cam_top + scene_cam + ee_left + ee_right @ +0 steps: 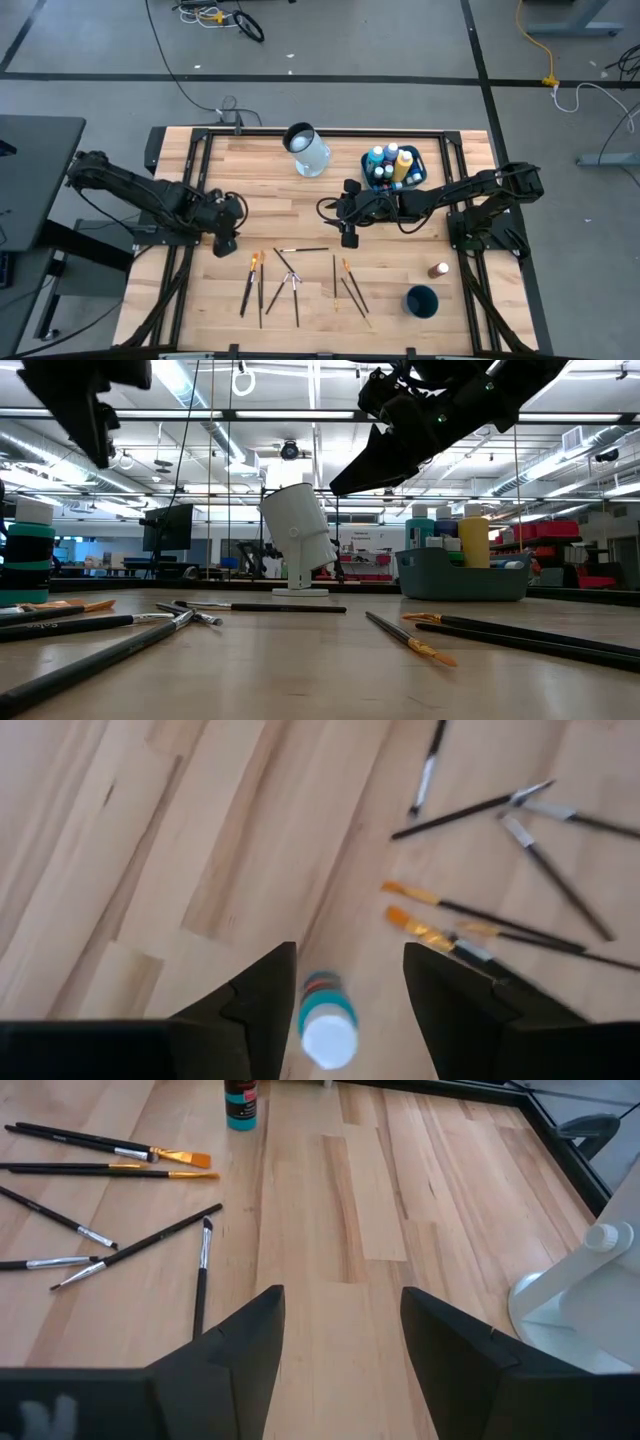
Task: Pick & Place Paint Supplies
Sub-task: Put the small light blue paint bottle into the bin
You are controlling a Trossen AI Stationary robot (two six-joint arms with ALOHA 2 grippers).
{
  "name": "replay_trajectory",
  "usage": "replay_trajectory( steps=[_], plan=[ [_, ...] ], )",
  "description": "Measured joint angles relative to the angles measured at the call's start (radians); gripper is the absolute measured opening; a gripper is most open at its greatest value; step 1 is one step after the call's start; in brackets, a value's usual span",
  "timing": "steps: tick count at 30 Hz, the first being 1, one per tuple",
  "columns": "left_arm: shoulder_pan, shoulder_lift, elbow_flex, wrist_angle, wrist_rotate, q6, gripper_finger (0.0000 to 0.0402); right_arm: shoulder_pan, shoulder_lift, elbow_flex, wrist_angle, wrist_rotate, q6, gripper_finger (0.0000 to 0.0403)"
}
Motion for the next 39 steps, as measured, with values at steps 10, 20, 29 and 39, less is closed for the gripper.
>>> replay_trajectory(
  steps=[10,20,29,39],
  plan=[
    [-0.002,0.000,-0.123,0.066,0.047,-0.012,0.0195,0.000,0.000,0.000,0.000,0.000,0.000,0.0206],
    [-0.002,0.000,-0.198,0.115,0.076,-0.039,0.0194,0.000,0.000,0.000,0.000,0.000,-0.001,0.0206],
    [-0.003,0.000,-0.238,0.166,0.107,-0.034,0.0194,0.000,0.000,0.000,0.000,0.001,-0.004,0.0206],
    [-0.002,0.000,-0.238,0.175,0.135,-0.022,0.0194,0.000,0.000,0.000,0.000,0.001,-0.005,0.0206]
  ],
)
